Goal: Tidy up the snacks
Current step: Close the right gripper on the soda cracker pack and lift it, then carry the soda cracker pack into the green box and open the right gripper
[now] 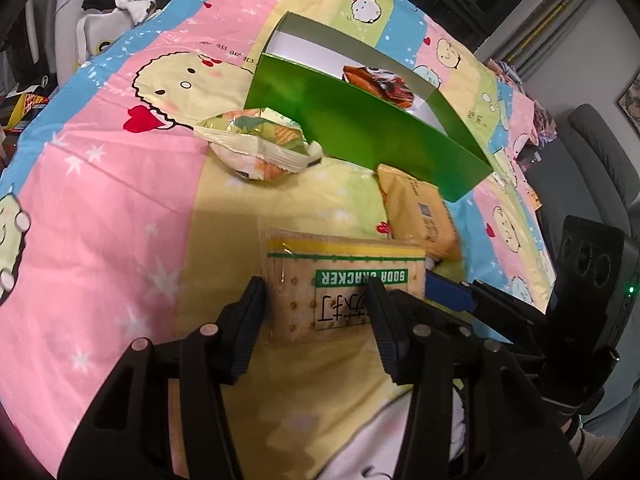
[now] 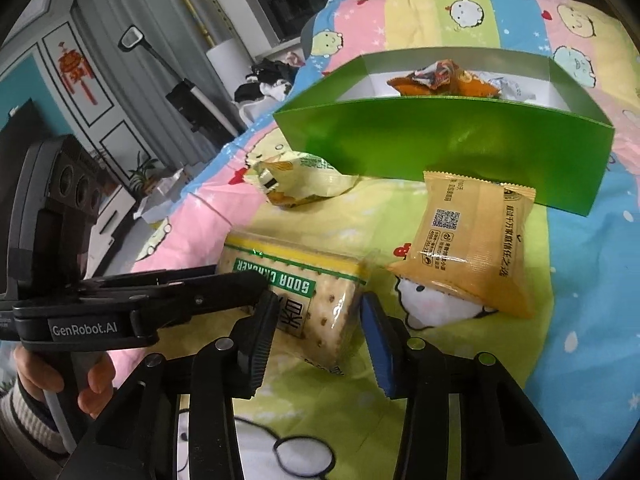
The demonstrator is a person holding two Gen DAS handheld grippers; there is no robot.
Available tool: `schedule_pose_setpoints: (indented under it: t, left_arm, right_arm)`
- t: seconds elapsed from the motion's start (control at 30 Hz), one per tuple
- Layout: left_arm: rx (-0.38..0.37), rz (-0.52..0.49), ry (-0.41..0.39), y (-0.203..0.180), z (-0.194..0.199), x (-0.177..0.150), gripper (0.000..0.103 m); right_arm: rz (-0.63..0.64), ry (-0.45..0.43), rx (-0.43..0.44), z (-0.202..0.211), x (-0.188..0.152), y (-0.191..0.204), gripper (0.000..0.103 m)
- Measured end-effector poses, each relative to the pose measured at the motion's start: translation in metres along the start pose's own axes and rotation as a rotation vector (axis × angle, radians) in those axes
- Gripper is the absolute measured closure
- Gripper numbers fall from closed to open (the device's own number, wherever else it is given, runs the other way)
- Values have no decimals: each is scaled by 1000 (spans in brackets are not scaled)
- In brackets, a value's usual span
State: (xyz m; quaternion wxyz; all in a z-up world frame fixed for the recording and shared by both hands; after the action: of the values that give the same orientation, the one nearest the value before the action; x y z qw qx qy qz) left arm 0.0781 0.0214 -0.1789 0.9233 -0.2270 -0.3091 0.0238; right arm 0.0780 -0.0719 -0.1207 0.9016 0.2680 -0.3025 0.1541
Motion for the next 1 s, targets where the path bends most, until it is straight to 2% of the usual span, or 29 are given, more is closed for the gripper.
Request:
schedule_pose_setpoints:
  t: [0.6,1.0]
  left_arm:
    - [13,-52,-63,-38,33,-3,52]
    - [1,-98,-97,-63,41,14,51]
  right_arm:
    - [34,-85,-24,46,3,14,58]
    - [44,-156,-33,72,18,10,58]
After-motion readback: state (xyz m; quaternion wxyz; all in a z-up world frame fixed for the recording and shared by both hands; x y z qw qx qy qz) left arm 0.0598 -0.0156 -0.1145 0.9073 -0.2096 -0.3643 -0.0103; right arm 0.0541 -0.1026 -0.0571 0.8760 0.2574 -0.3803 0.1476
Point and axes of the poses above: each gripper's, at about its wrist camera, not at the fingertips, and z roughly against the way its jaws point, y to its left, x to its top, the point moved 6 cm from there along -z, roughly the way its jaws point, and after that the axes turned 4 degrees about -y, right-handed, at the moved point
